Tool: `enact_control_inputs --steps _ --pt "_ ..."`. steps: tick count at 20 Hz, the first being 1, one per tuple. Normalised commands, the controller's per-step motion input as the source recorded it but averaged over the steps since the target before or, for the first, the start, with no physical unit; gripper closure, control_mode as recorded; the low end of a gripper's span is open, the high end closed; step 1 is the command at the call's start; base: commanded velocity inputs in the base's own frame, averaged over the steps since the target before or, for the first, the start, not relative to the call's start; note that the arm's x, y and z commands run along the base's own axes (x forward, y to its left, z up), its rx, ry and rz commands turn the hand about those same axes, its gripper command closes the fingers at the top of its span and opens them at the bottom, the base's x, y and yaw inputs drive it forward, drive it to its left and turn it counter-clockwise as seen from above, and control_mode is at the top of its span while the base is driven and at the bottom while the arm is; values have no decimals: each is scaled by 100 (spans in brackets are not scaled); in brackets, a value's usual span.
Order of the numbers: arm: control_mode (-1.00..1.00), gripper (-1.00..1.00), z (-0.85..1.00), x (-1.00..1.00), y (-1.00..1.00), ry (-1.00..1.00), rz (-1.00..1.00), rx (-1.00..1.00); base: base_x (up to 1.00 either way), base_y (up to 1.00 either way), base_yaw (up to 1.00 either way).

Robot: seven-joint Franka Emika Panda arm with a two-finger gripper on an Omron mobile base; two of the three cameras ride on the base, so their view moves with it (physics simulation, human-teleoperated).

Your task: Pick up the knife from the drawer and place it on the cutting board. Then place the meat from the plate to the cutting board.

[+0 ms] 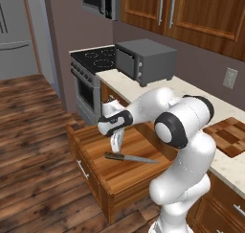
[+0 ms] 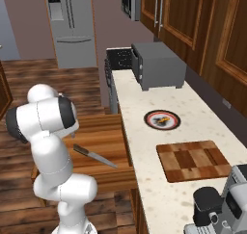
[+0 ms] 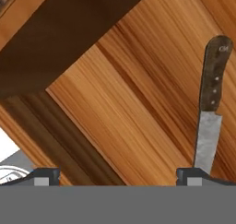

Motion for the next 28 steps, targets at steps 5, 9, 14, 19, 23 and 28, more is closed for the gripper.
enact_control_inputs --steps 5,9,14,19,23,28 --pt "-100 -100 -24 9 0 -7 0 1 0 0 0" --pt "-100 -100 -30 34 0 0 0 5 0 0 0" --pt "-100 -100 -28 43 0 0 0 10 0 0 0" --pt "-100 -100 -18 41 0 -3 0 1 0 0 0" --pt "-100 -100 -23 36 0 -9 0 0 0 0 0" --pt "-100 -100 -20 30 0 -3 0 0 0 0 0"
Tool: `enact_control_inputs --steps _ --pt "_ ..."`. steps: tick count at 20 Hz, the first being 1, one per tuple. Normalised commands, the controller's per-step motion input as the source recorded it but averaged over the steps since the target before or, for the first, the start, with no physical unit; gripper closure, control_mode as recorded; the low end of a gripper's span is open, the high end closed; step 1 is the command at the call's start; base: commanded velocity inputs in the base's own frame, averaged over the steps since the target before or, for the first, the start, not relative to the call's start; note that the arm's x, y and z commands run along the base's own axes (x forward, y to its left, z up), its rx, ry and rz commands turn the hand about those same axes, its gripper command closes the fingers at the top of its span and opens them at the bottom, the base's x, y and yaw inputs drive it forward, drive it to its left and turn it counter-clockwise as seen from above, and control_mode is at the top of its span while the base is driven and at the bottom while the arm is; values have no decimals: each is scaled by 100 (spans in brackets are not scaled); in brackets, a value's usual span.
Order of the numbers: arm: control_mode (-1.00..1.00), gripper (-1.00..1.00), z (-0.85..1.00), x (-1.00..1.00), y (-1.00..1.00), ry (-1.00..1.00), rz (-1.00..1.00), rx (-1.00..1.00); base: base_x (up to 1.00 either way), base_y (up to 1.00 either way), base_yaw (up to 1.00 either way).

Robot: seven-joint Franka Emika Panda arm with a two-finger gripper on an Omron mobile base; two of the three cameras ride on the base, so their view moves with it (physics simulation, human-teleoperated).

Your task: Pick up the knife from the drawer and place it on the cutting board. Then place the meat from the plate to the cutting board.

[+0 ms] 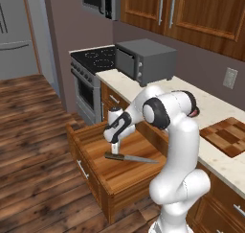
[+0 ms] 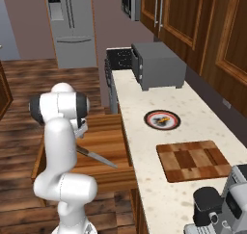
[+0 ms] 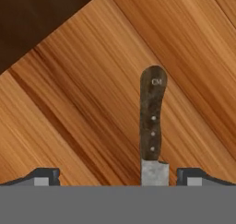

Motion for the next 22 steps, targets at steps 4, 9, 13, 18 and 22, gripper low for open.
enact_control_inputs --steps 4,9,13,18,22 --pt "-100 -100 -23 17 4 0 0 0 0 0 0" --pt "-100 -100 -23 17 8 0 0 0 0 0 0" --pt "-100 -100 -33 13 16 0 0 0 0 0 0" --pt "-100 -100 -30 25 1 0 0 0 0 0 0" --pt "-100 -100 -25 17 0 0 0 0 0 0 0"
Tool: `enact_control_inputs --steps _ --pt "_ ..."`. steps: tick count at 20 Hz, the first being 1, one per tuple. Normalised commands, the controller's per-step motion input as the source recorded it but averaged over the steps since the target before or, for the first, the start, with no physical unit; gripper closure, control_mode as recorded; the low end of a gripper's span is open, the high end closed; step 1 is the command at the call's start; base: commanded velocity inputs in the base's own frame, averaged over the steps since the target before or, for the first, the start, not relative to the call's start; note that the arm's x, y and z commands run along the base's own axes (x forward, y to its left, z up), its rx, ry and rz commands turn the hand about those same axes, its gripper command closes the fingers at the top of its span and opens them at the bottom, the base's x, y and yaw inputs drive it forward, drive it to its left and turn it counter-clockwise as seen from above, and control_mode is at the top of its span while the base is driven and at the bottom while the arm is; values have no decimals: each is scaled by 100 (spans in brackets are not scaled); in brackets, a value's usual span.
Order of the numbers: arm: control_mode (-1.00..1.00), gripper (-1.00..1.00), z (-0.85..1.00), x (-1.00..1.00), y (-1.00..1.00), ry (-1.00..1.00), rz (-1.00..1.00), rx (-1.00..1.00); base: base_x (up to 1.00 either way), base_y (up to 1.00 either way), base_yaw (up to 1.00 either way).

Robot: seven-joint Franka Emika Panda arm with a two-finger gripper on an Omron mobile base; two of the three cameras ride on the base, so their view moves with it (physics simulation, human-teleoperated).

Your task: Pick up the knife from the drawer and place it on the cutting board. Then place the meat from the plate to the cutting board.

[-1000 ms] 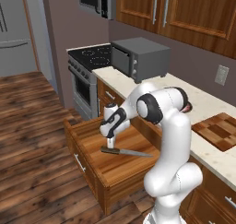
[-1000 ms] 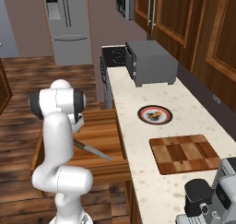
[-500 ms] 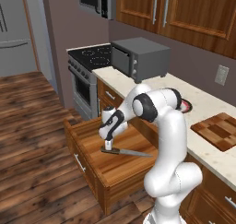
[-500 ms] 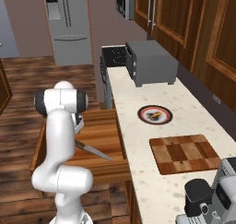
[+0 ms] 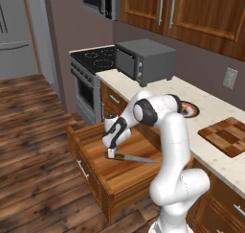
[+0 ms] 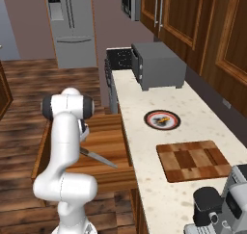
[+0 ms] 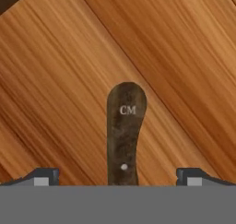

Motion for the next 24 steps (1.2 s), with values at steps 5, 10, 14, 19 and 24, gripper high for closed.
enact_control_inputs --steps 5,10,14,19,24 --pt "-100 -100 -21 17 0 0 0 0 0 0 0" --pt "-100 -100 -20 1 1 0 0 0 0 0 0" --pt "-100 -100 -19 0 0 0 0 0 0 0 0" --pt "-100 -100 -28 1 0 0 0 0 0 0 0" --pt "-100 -100 -55 4 3 -1 0 0 0 0 0"
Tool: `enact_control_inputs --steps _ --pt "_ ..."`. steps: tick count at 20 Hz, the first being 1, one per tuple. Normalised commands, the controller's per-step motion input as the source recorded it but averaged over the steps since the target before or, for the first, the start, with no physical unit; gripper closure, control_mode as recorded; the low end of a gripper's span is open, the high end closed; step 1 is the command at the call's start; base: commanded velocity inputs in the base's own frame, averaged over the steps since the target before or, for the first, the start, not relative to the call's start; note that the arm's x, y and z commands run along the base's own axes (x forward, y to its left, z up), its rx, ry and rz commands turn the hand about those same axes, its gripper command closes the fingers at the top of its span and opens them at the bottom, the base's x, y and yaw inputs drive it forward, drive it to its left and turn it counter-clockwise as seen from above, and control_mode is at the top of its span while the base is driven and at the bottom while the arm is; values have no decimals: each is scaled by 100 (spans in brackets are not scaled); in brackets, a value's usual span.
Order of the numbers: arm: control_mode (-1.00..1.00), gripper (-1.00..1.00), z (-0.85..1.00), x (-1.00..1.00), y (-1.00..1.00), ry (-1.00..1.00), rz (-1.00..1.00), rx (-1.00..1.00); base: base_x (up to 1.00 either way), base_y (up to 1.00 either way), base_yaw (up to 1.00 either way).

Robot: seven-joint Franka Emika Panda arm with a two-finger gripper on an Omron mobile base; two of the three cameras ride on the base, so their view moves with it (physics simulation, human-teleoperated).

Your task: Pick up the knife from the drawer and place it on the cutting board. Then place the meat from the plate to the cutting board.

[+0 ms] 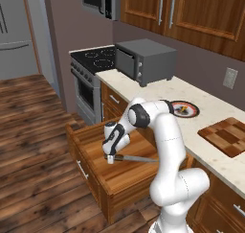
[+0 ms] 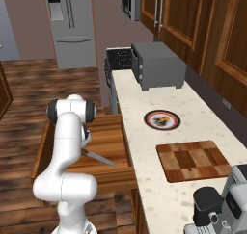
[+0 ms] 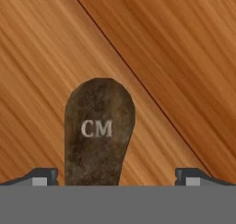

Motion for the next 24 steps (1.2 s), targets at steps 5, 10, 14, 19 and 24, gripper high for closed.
enact_control_inputs --steps 5,10,14,19,24 --pt "-100 100 -60 0 15 0 1 0 0 0 0" --pt "-100 100 -70 -6 11 4 1 0 0 0 0" --pt "-100 100 -47 -5 8 5 2 0 0 0 0" --pt "-100 100 -20 -57 23 0 7 -5 0 0 0" --pt "-100 100 -29 -53 29 0 7 -9 0 0 0"
